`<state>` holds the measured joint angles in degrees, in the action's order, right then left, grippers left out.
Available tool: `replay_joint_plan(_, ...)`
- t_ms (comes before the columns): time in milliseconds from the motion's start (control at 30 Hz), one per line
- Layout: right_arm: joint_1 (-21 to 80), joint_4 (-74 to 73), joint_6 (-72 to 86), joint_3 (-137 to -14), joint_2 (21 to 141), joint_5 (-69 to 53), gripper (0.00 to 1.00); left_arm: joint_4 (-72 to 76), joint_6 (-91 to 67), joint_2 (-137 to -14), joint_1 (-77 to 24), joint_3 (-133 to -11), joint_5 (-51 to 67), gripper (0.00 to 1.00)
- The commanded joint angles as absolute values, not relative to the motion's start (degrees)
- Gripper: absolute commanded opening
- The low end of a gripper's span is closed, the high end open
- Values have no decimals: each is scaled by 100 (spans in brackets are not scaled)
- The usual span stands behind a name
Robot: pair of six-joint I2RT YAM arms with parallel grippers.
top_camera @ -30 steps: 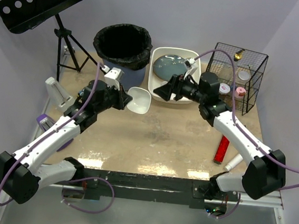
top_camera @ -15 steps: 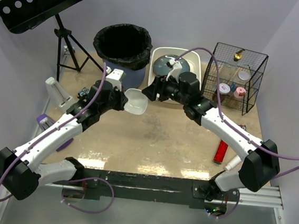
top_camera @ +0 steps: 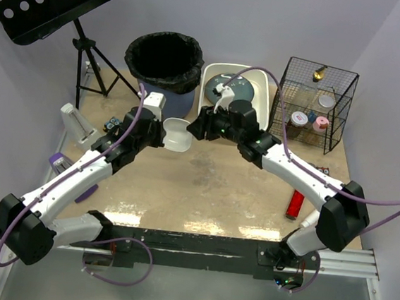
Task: Clear the kitchen counter
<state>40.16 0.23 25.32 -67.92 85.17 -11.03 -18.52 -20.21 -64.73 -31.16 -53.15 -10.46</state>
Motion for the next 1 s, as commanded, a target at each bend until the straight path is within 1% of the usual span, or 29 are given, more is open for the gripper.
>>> replay_joint_plan(0,4227,88,2522,-7066,8657,-923,50,-1617,-2092,-6434,-3129,-5581,-1186,0)
replay_joint_plan(100,4341,27,2523,-7128,8780,-791,49,-1617,-2109,-6390,-3129,-5572,-1204,0)
replay_joint_plan(133,4377,18,2540,-7145,8815,-730,47,-1608,-2118,-6372,-3138,-5564,-1204,0)
replay_joint_plan(200,4438,18,2575,-7163,8850,-642,39,-1582,-2127,-6337,-3138,-5537,-1195,0)
replay_joint_plan(267,4482,53,2619,-7163,8886,-589,26,-1582,-2127,-6328,-3138,-5511,-1169,0)
replay_joint_plan(333,4517,62,2680,-7163,8886,-502,17,-1556,-2092,-6302,-3129,-5485,-1143,0)
replay_joint_plan(500,4526,123,2821,-7111,8816,-246,2,-1503,-2057,-6240,-3138,-5414,-1099,1)
replay_joint_plan(567,4526,149,2908,-7058,8798,-237,0,-1433,-2065,-6205,-3138,-5353,-1037,15)
replay_joint_plan(633,4526,150,2953,-7040,8780,-45,0,-1415,-2083,-6196,-3138,-5309,-1002,34)
replay_joint_plan(700,4535,36,2918,-7092,8806,165,0,-1415,-2109,-6205,-3138,-5282,-941,47)
replay_joint_plan(767,4518,-183,2839,-7171,8868,403,0,-1354,-2127,-6161,-3138,-5239,-809,57)
replay_joint_plan(867,4465,-421,2769,-7268,8912,764,0,-1205,-2136,-5951,-3138,-5098,-633,66)
replay_joint_plan(967,4342,-422,2769,-7216,8938,905,0,-1134,-2127,-5775,-3138,-4957,-633,71)
